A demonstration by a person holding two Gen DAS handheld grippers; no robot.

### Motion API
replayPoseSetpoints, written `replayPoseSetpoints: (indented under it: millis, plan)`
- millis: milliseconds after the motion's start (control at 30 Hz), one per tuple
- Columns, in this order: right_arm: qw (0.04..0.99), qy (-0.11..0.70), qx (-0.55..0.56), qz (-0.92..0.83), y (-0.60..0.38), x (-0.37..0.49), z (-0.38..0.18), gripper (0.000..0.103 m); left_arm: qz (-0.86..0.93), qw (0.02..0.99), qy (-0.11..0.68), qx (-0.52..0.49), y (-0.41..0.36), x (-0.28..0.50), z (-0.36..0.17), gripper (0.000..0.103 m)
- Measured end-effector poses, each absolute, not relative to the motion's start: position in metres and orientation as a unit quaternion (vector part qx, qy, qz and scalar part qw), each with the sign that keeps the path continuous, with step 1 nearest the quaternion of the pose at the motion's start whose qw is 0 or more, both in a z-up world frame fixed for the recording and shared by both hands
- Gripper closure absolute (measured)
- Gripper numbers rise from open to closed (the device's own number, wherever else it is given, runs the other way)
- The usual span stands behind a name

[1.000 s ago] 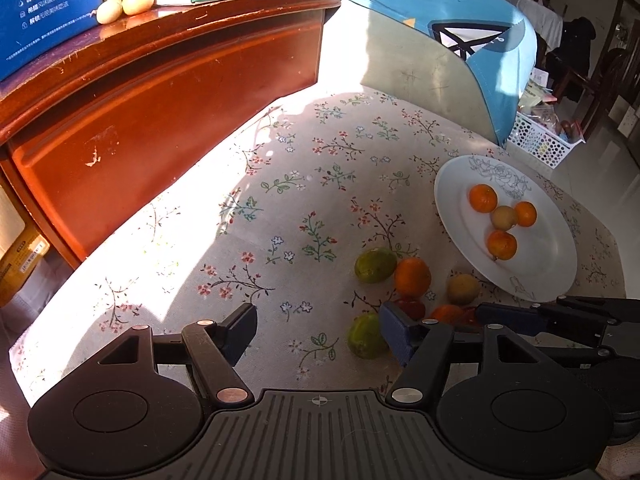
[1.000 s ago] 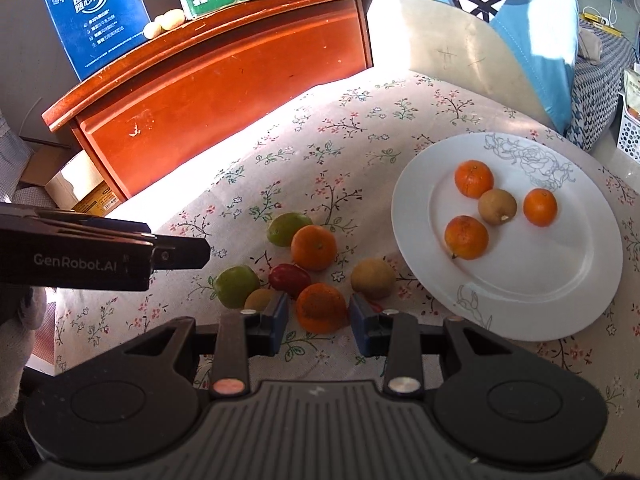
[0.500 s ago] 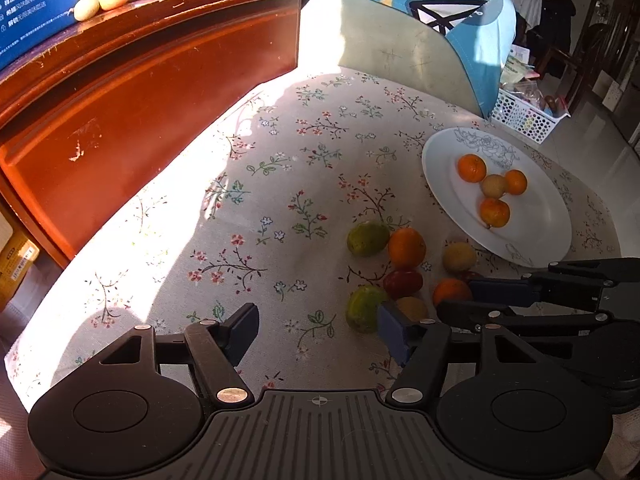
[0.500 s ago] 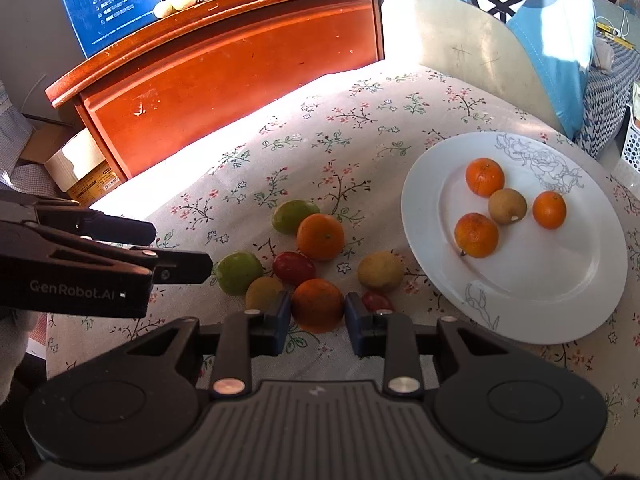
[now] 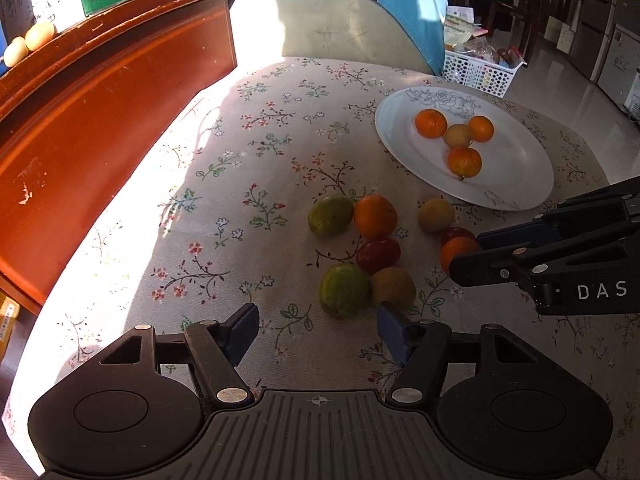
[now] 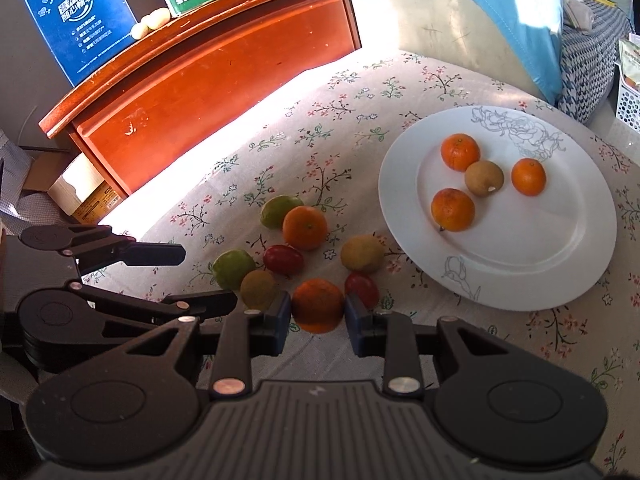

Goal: Organize fruits
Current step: 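Grasp a green lime with the left gripper while the right gripper grasps a tangerine, then place the tangerine on the plate with the right gripper while the left gripper carries the lime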

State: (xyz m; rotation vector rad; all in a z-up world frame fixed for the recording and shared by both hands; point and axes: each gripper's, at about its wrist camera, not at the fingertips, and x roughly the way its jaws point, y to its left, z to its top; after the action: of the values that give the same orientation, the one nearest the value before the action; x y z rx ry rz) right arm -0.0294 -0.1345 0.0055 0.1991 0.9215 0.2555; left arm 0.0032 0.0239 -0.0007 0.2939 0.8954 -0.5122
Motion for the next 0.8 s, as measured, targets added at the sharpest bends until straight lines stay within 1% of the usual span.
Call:
replayPoseSetpoints:
  millis: [200, 233, 267, 333, 433, 467, 533, 800]
  plan:
    - [0.878, 0.451, 0.104, 0.120, -0.136, -0.029, 0.002, 0.073, -0.259, 0.861, 0.412, 0.148, 0.018, 0.006, -0.006, 0.039]
    - [0.878, 0.452, 0.105, 0.121, -0.137, -0.029, 0.002, 0.073, -0.259, 0.861, 0.412, 0.149, 0.018, 0.007, -0.007, 0.042]
    - [0.877, 0.453, 0.107, 0.122, -0.137, -0.029, 0.001, 0.073, -0.263, 0.858, 0.415, 0.149, 0.018, 0.008, -0.008, 0.048]
    - [0.875, 0.456, 0.112, 0.121, -0.137, -0.028, 0.000, 0.073, -0.268, 0.856, 0.416, 0.146, 0.017, 0.009, -0.010, 0.052]
    - [0.874, 0.457, 0.115, 0.120, -0.137, -0.028, 0.000, 0.073, -0.273, 0.855, 0.417, 0.139, 0.016, 0.011, -0.013, 0.055]
    - [0.873, 0.458, 0.116, 0.120, -0.137, -0.028, -0.001, 0.073, -0.274, 0.856, 0.417, 0.137, 0.016, 0.012, -0.013, 0.061]
    - [0.872, 0.460, 0.119, 0.120, -0.138, -0.028, -0.001, 0.073, -0.274, 0.857, 0.416, 0.134, 0.015, 0.012, -0.013, 0.067]
    - [0.870, 0.462, 0.128, 0.118, -0.140, -0.027, -0.003, 0.073, -0.264, 0.861, 0.418, 0.117, 0.015, 0.014, -0.012, 0.074]
